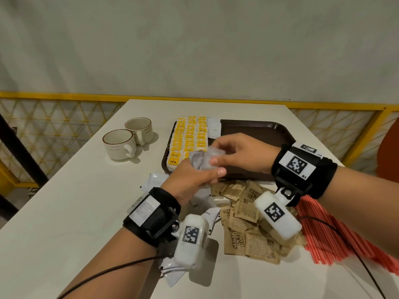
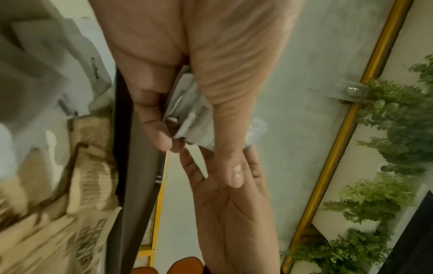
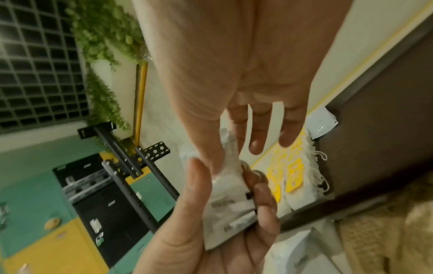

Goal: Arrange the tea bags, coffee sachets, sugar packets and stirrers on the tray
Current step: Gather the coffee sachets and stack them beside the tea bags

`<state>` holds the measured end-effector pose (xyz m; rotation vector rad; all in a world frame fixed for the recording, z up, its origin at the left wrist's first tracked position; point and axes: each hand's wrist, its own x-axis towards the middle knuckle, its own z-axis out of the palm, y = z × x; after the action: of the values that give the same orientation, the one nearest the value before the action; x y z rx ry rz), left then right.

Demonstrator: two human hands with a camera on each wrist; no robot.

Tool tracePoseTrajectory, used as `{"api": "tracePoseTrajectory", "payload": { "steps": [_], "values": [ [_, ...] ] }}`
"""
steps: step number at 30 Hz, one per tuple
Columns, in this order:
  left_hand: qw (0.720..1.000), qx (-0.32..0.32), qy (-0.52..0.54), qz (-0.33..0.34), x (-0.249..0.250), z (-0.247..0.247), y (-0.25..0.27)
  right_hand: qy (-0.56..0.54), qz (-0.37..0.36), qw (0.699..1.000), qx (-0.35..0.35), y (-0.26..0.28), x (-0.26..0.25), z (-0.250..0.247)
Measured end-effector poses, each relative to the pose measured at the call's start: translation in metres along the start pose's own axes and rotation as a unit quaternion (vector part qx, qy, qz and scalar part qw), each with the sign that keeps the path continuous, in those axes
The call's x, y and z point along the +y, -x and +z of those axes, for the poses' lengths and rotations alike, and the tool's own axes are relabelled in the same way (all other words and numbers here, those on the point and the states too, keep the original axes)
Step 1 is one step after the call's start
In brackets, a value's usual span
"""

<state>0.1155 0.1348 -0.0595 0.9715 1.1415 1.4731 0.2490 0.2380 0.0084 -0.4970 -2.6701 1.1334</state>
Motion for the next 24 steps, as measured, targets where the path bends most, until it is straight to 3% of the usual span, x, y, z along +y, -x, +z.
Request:
{"api": "tracePoseTrajectory", "payload": {
  "steps": [3,5,8,13,16,24],
  "values": [
    [0.998,0.053,0.011,0.014,0.017,-0.013,-0.011,-0.248,0.051,0.966,0.057,-0.001,0.002,-0.016],
    [0.995,0.097,0.027,0.024,0.037,-0.027,-0.024,-0.306,0.068,0.945,0.091,-0.007,0.008,-0.03],
    [0.995,0.095,0.04,0.014,0.066,-0.046,-0.05,-0.27,0.111,0.947,0.135,-0.027,0.026,-0.053],
    [0.992,0.081,0.036,-0.086,0.076,-0.067,-0.102,-0.152,0.256,0.94,0.165,-0.072,0.064,-0.075],
    [0.99,0.064,-0.002,-0.123,0.075,-0.07,-0.133,-0.077,0.272,0.945,0.166,-0.097,0.084,-0.073],
    [0.986,0.073,-0.062,-0.136,0.064,-0.06,-0.176,-0.047,0.268,0.955,0.12,-0.141,0.122,-0.059]
  ]
}}
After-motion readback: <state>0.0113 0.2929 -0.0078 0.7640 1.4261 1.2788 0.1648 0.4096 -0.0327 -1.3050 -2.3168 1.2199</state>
